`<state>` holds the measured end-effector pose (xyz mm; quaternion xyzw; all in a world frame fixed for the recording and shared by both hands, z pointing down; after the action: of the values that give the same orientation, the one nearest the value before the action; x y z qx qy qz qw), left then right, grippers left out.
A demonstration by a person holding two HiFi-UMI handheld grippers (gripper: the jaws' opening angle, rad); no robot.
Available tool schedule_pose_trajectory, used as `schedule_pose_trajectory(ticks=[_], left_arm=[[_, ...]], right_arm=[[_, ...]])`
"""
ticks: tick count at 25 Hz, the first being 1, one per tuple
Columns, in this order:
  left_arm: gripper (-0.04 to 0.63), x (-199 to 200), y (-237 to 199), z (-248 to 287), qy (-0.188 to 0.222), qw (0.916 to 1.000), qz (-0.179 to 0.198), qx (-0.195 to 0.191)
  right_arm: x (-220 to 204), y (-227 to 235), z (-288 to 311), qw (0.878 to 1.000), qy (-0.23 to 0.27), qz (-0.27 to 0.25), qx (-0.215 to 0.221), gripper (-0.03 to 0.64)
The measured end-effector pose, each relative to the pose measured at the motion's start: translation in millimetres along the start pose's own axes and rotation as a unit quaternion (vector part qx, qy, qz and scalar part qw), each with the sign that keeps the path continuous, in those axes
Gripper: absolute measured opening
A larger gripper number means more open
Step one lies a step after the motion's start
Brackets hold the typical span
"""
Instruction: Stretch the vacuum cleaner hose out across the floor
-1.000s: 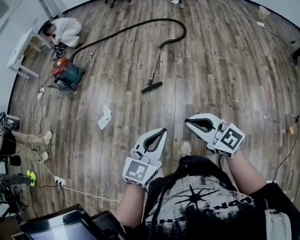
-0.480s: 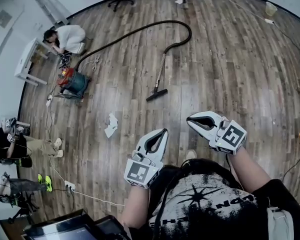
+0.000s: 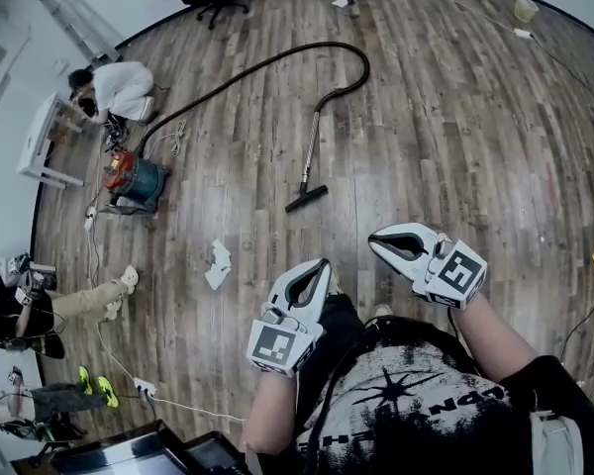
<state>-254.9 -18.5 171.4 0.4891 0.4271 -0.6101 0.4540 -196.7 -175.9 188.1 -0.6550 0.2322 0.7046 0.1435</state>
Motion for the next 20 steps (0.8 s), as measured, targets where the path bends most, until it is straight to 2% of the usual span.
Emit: schedule_pose_trajectory(ticks=[5,9,13,16,20], left_arm=[[0.002,6,-57,19,0.025,0.9993,-0.002,-0.028],[0.002,24,-116,31,0.035,0.9980,0.015,-0.051],[0.002,36,-172,43,0.066,0.9956,0.025,-0.061],[0.000,26,-206,41,0.041,0.9964,0.021,-0.072],[0.002,22,-241,42,0.052,0.9955,0.007,-0.079]], right_arm=[[10,30,46,1.000,-0.011,-0.011,-0.023,0.007],[27,56,95,0.998,-0.008,-0.027,-0.048,0.007],[34,77,144,0.998,-0.004,-0.031,-0.057,0.007],[29,82,175,0.998,-0.014,-0.027,-0.061,0.008],[24,91,206,0.997,-0.029,-0.025,-0.071,0.008]])
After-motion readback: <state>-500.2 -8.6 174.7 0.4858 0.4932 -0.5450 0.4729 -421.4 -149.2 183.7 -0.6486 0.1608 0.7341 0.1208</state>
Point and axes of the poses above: the fingertips, and each gripper's own axes: z forward along the fingers, y to its right, x out of its top, the point moved 6 cm from there along -z, backward along the fingers, and after that the axes turned 6 degrees about y, right-handed, at the moved point
